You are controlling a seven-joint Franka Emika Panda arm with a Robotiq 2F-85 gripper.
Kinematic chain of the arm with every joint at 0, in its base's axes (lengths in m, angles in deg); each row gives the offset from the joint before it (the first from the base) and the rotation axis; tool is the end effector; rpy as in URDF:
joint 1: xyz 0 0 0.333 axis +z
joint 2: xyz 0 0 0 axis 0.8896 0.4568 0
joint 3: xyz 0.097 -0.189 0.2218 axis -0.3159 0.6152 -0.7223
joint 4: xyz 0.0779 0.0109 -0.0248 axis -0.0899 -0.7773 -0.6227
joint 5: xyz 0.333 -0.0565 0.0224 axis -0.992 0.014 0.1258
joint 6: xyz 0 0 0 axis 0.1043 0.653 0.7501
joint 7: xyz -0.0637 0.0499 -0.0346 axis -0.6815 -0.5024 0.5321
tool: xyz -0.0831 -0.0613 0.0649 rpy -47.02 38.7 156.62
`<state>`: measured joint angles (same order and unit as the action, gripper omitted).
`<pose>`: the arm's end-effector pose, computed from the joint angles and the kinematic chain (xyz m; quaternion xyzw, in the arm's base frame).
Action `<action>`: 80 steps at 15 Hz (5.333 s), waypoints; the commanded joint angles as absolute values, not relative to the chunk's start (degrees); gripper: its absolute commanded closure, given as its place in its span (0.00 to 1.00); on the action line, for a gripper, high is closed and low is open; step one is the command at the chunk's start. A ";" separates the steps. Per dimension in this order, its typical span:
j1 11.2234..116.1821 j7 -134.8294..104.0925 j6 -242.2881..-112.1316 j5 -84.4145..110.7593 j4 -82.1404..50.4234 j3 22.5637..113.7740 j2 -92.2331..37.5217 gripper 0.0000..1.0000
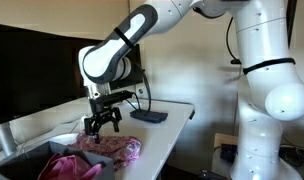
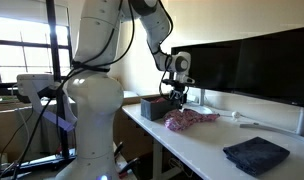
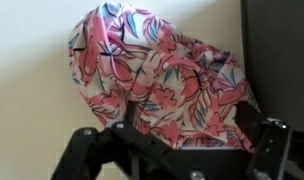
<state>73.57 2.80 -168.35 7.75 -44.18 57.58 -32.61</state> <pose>0.4901 0.1544 0.3302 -0.9963 0.0610 0.0601 0.0080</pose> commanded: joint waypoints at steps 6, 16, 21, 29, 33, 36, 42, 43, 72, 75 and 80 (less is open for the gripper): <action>73.21 3.09 -170.72 7.72 -47.81 58.28 -34.56 0.00; 72.66 1.55 -176.04 6.42 -49.10 58.59 -30.82 0.00; 72.59 0.14 -175.57 5.33 -45.70 58.58 -25.42 0.00; 73.11 -1.31 -173.70 4.66 -38.66 57.75 -18.14 0.39; 72.51 -1.89 -173.87 1.84 -37.88 57.08 -18.26 0.66; 71.58 -4.27 -174.18 -2.68 -37.74 56.16 -18.35 0.84; 70.40 -7.41 -173.51 -9.33 -38.60 55.66 -20.33 0.88; 70.21 -7.72 -173.25 -9.81 -38.96 55.70 -21.05 0.88; 74.34 12.49 -138.81 6.52 -17.75 56.85 -37.29 0.88; 75.15 13.53 -135.59 8.09 -13.63 56.27 -37.17 0.88; 78.00 15.82 -130.13 12.30 -6.80 54.29 -36.48 0.89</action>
